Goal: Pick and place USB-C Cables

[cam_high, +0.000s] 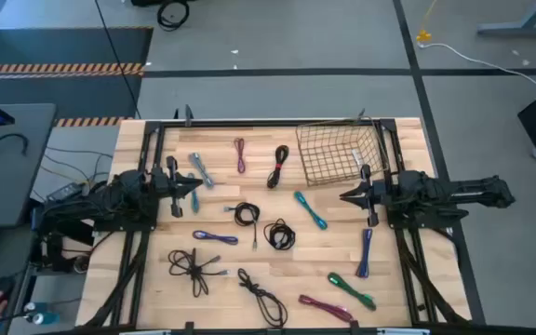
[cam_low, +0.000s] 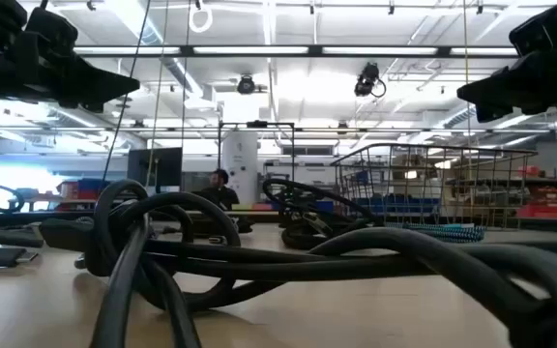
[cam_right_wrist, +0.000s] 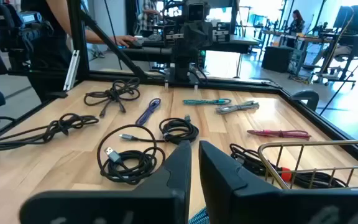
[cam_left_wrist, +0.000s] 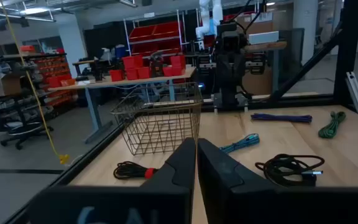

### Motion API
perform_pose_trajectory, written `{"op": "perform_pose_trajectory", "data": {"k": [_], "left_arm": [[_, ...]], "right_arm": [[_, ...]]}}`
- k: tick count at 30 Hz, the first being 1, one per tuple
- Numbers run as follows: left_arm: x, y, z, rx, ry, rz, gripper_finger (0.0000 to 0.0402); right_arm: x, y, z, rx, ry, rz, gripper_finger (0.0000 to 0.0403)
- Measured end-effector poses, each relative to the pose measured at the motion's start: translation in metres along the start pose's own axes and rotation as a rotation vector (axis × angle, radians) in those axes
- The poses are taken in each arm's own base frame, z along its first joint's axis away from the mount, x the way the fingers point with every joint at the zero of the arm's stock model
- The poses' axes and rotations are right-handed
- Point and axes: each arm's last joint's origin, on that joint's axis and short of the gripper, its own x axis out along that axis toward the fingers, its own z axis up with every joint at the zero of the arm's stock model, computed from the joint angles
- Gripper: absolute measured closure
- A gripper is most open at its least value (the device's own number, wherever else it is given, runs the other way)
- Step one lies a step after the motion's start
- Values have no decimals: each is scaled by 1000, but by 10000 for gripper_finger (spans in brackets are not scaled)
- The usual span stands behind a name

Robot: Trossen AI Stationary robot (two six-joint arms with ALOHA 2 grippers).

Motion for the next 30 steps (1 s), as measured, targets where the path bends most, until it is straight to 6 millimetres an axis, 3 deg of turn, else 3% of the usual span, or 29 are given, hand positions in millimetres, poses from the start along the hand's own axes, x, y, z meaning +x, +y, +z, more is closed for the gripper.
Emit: {"op": "perform_pose_trajectory", "data": {"k": [30], "left_arm": [[0, 0, 0, 0, 0, 0, 379]], "right_arm": [[0, 0, 0, 0, 0, 0, 364]]}}
